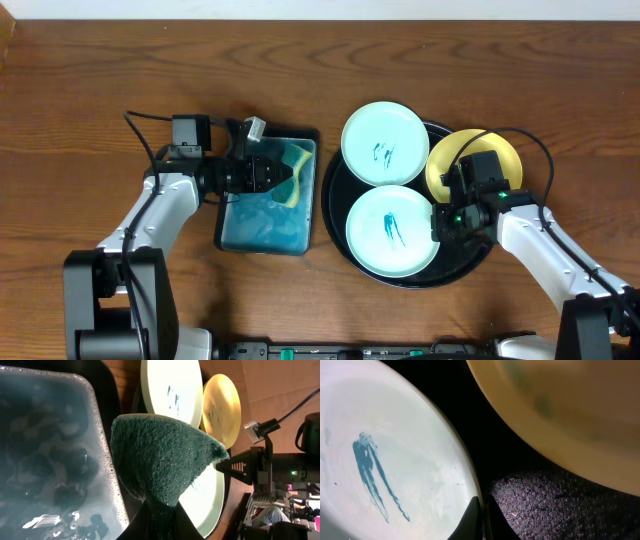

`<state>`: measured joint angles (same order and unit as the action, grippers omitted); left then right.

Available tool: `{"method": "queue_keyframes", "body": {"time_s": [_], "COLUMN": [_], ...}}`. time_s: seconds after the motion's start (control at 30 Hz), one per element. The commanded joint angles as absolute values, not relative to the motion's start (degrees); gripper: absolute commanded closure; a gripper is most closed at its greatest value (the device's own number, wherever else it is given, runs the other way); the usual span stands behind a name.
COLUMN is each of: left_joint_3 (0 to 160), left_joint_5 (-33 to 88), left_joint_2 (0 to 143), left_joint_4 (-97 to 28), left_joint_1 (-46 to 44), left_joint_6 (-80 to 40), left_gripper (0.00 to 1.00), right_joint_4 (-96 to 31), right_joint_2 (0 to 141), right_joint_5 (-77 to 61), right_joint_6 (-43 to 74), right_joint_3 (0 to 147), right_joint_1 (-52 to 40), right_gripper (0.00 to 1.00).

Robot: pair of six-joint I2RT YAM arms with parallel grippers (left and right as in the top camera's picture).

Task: Clean dirty plates on tray and stack at the side
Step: 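Lift the sponge with the left gripper and dip it in the water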

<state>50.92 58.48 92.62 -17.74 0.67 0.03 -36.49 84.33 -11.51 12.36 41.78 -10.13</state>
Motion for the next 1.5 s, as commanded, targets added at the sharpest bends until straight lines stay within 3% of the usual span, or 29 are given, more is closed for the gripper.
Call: {"method": "queue_keyframes", "body": {"time_s": [0.0,0.57,0.87,1.07,1.47], "left_joint_3": [50.9,50.9,50.9,50.9,50.9], "left_joint_5": [61.0,60.9,61.3,70.4,71.6], "left_joint_2": [92.6,92.6,91.3,90.1,88.8], "left_joint_4": [-17.5,-17.0,-2.6,6.2,7.9], "left_joint_1": [1.0,1.0,1.0,1.0,1.0], "left_joint_6": [1.7,3.3,-0.8,-1.9,-3.8], "left_gripper": [0.92,0.92,0.92,0.92,0.92], "right_joint_4": [-35.9,-35.7,-35.7,-35.7,-35.8], "right_joint_2": [84.7,84.7,84.7,84.7,84.7], "right_joint_5": [-10.7,-10.7,-10.7,-10.7,-10.7], "right_joint_6": [11.5,11.5,11.5,11.5,11.5], "right_joint_3": [41.5,41.5,41.5,41.4,41.4], "right_joint_1": [-10.5,-10.5,-10.5,-10.5,-10.5], "right_gripper": [0.99,0.99,0.99,0.99,0.99]}}
